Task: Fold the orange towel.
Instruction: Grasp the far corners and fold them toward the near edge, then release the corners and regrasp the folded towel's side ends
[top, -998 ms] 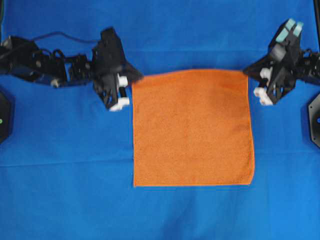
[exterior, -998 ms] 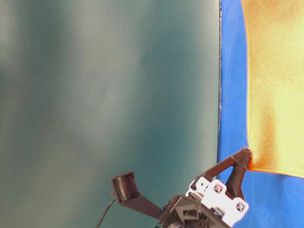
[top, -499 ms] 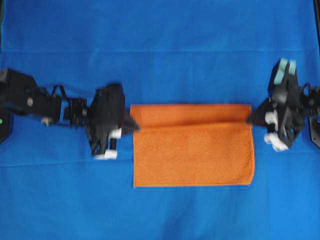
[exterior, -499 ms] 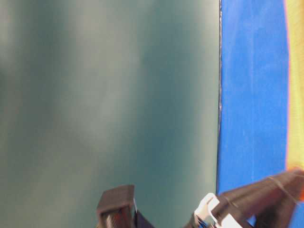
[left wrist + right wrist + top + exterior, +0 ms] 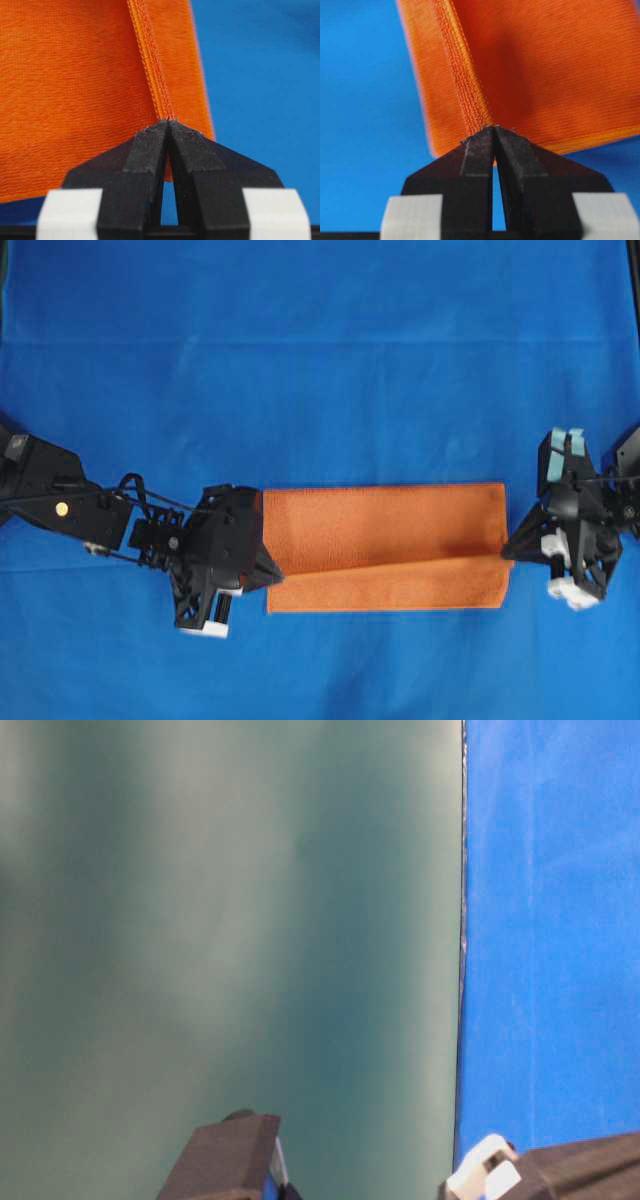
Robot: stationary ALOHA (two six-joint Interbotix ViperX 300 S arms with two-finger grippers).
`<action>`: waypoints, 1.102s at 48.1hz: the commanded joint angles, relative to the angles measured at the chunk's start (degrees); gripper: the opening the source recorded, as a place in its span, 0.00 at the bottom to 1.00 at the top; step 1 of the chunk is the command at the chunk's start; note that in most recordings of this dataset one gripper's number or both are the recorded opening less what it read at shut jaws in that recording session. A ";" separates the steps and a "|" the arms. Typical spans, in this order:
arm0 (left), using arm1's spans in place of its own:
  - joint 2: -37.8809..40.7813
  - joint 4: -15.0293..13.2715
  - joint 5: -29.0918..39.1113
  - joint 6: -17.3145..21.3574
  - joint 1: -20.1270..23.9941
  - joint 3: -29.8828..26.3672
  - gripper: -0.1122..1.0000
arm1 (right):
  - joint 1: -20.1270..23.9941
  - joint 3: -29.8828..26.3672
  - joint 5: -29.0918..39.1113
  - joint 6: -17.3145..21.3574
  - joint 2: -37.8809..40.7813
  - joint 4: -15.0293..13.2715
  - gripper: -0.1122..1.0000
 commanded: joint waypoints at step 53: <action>-2.72 0.09 3.69 1.23 0.18 -2.64 0.75 | 4.31 -5.10 4.13 5.89 0.53 -4.48 0.62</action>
